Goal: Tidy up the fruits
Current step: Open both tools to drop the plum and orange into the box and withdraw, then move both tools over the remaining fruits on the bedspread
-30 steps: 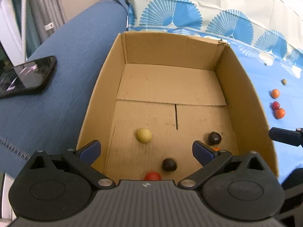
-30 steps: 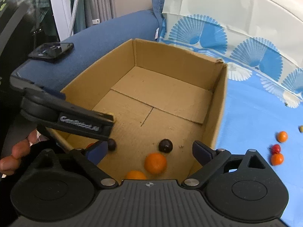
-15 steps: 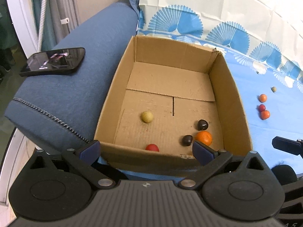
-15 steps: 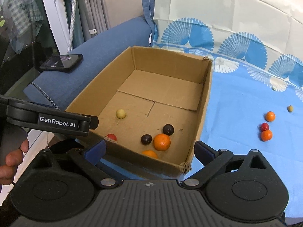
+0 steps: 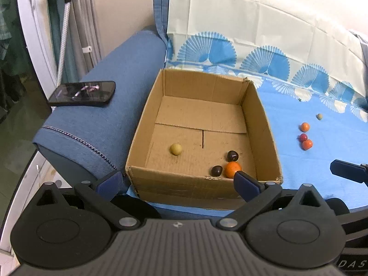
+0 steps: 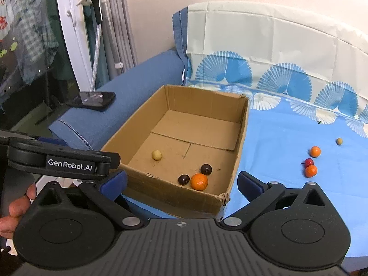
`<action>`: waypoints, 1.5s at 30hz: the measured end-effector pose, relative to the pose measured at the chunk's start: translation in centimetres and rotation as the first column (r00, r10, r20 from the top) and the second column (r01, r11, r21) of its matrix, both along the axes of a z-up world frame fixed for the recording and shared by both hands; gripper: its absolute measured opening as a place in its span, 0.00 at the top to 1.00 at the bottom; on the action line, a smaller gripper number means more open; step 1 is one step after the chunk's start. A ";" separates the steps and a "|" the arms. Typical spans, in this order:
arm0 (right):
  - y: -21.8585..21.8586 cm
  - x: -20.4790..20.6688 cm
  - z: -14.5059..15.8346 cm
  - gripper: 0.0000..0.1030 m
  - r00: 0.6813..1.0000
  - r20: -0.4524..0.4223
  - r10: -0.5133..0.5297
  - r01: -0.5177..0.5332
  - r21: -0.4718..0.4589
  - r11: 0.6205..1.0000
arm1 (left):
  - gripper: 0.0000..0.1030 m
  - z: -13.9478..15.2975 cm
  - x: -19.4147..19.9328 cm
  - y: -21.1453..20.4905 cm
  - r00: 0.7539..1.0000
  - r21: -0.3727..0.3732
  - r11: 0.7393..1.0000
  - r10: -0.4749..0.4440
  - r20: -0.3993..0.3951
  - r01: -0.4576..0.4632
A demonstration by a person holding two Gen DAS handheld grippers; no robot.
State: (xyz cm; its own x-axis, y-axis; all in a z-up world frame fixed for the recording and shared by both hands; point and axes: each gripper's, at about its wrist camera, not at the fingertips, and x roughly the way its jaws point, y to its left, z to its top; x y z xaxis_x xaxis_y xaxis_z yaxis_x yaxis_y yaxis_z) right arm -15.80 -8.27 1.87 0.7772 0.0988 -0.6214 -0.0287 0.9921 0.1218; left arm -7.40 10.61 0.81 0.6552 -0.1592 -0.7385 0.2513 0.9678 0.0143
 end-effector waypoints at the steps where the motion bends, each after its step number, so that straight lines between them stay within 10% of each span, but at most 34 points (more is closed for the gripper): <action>1: 0.0 -0.3 0.1 0.01 1.000 0.005 -0.002 0.002 0.003 1.000 | 0.00 0.3 -0.4 0.0 1.000 0.000 1.000 0.002 0.009 -0.002; 24: -0.6 -4.0 1.7 0.01 0.997 0.074 -0.037 0.036 0.020 0.999 | 0.00 2.5 -3.8 -0.3 0.997 0.013 1.000 0.002 0.074 -0.003; 45: -4.6 -2.4 -1.7 0.01 0.991 -0.013 -0.136 0.137 0.089 0.987 | 0.00 -0.2 -0.4 -4.8 0.998 0.077 0.995 -0.054 -0.038 0.057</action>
State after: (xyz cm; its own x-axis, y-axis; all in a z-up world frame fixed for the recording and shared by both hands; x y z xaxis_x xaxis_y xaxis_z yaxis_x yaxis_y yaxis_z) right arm -18.24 -12.84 0.18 0.7827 0.0474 -0.6205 0.1076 0.9718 0.2100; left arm -7.79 5.85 0.60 0.6199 -0.1357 -0.7729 0.3060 0.9488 0.0789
